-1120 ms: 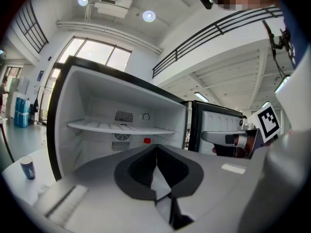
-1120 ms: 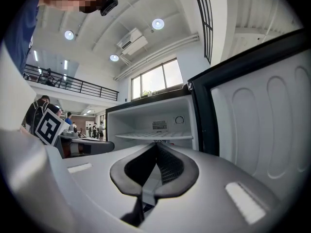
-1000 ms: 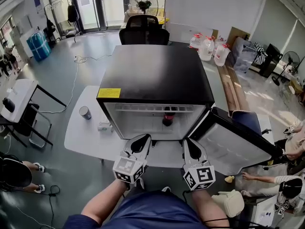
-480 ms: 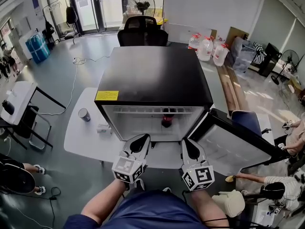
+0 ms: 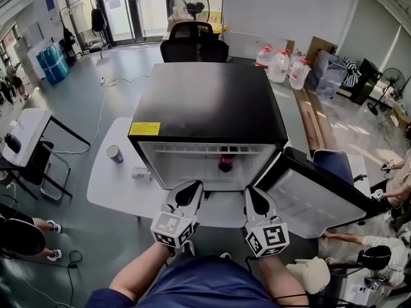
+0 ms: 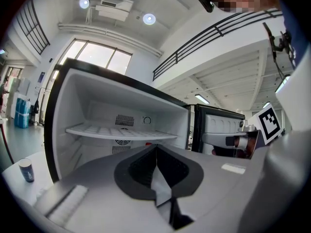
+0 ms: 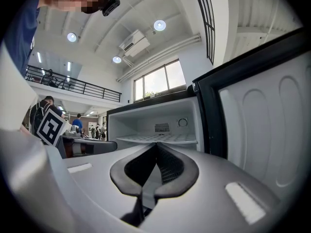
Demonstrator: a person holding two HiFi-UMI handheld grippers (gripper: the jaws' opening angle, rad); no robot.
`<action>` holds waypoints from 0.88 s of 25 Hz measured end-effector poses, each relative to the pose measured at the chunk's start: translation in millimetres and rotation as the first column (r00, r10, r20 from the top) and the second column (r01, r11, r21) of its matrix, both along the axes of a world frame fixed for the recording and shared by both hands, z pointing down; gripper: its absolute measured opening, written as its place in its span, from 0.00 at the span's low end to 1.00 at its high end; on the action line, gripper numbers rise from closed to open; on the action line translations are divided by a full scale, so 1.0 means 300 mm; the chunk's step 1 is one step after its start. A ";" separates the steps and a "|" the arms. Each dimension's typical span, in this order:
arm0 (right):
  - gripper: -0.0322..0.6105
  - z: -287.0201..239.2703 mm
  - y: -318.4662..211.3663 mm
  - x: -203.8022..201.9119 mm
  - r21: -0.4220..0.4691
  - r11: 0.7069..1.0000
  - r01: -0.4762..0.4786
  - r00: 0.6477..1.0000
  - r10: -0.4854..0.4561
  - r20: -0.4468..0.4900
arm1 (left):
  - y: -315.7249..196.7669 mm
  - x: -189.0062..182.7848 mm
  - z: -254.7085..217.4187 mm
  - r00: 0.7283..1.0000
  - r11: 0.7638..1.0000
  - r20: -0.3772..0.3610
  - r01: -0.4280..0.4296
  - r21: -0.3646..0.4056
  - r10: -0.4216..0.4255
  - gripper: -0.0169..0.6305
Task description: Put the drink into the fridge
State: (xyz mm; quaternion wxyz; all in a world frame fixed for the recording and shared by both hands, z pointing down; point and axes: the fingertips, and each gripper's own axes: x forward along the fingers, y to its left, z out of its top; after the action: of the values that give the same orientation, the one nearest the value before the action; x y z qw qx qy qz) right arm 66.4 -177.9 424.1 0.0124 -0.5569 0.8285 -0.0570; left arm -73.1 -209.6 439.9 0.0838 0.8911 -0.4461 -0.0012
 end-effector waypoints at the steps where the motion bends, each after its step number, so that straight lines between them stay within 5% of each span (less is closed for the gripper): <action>1: 0.06 -0.001 0.000 -0.001 0.000 1.000 0.002 1.000 -0.002 -0.001 | 0.001 -0.002 0.001 1.000 1.000 0.002 0.002 -0.001 -0.002 0.03; 22: 0.06 0.012 0.001 -0.016 -0.004 0.999 0.043 0.999 -0.043 0.004 | 0.000 0.018 0.024 1.000 1.000 0.014 0.009 -0.028 -0.009 0.03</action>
State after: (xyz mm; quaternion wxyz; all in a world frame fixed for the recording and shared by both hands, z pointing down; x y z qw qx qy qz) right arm 61.7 -177.6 427.8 0.0118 -0.5390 0.8401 -0.0600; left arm -67.8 -209.7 446.9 0.0933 0.8878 -0.4506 0.0109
